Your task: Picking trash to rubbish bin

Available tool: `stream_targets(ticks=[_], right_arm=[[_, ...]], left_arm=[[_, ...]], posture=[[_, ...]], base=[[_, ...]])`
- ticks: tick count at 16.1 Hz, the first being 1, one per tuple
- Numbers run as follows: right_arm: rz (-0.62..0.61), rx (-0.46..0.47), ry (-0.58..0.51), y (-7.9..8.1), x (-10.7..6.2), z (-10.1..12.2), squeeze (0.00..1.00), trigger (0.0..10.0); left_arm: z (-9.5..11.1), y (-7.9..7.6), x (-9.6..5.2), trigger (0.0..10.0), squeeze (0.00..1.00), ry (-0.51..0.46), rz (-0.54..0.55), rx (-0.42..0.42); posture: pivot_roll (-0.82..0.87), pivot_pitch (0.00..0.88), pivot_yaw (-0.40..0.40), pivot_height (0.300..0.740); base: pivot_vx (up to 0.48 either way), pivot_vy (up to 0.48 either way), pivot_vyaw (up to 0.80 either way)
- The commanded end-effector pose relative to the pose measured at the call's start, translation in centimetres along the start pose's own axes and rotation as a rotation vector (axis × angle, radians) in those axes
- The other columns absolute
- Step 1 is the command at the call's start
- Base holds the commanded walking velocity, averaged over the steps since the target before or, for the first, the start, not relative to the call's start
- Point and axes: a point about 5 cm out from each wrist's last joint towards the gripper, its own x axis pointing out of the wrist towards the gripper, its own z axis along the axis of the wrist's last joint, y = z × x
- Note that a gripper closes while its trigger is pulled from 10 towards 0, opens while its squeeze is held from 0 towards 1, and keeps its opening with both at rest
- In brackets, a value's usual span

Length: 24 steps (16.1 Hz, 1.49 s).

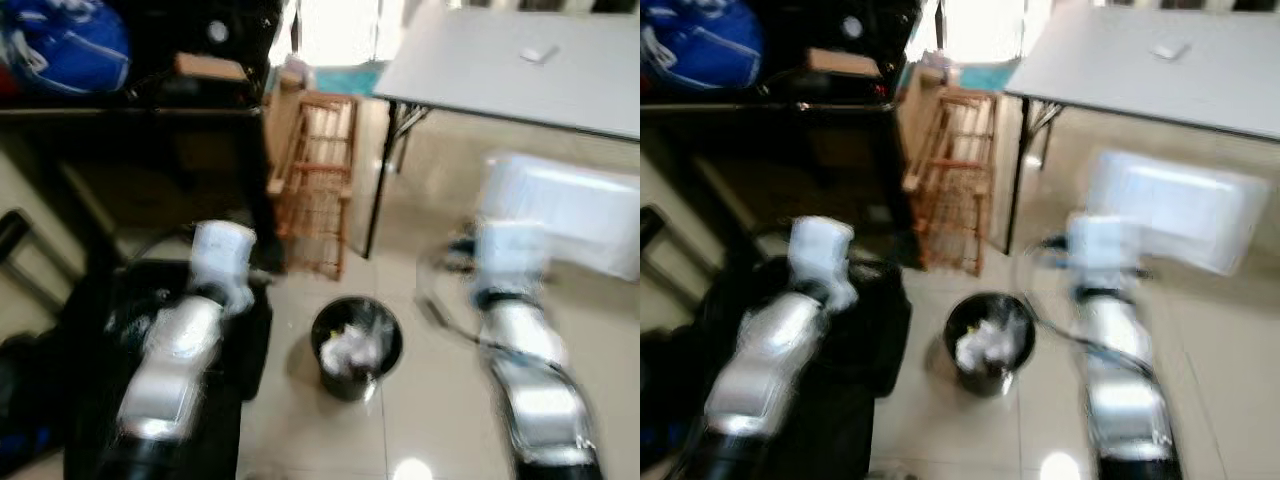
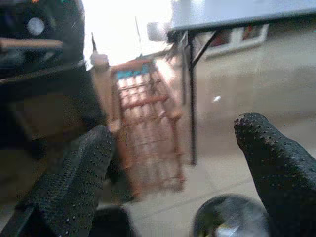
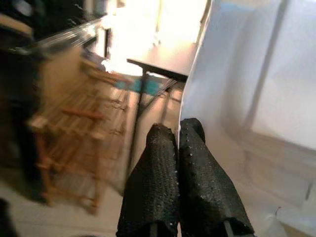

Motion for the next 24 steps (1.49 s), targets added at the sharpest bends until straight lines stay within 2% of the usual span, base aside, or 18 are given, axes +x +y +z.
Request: stream_targets(ticks=[1,15,21,24], right_arm=[[-0.040,-0.016,0.004,-1.3,-0.2,-0.2,0.00,10.0],[-0.030,-0.020,0.006,-1.2,-0.3,-0.2,0.00,10.0],[-0.028,-0.018,0.013,-1.1,-0.4,-0.4,0.00,10.0],[-0.020,-0.006,0.018,-0.8,-0.3,-0.5,0.00,10.0]], left_arm=[[0.6,-0.9,0.4,10.0,0.00,-0.027,-0.030,-0.006],[0.3,-1.1,0.3,10.0,0.00,-0.020,-0.040,0.007],[0.0,-1.3,0.4,10.0,0.00,-0.005,-0.049,0.018],[-1.2,-1.6,0.1,10.0,0.00,0.029,-0.055,0.023]], posture=[[-0.01,0.083,0.052,0.740],[-0.02,0.083,0.053,0.740],[-0.02,0.082,0.055,0.740],[-0.01,0.086,0.052,0.740]], base=[[0.352,0.000,0.00],[0.347,0.000,0.00],[0.000,0.000,0.00],[0.000,0.000,0.00]])
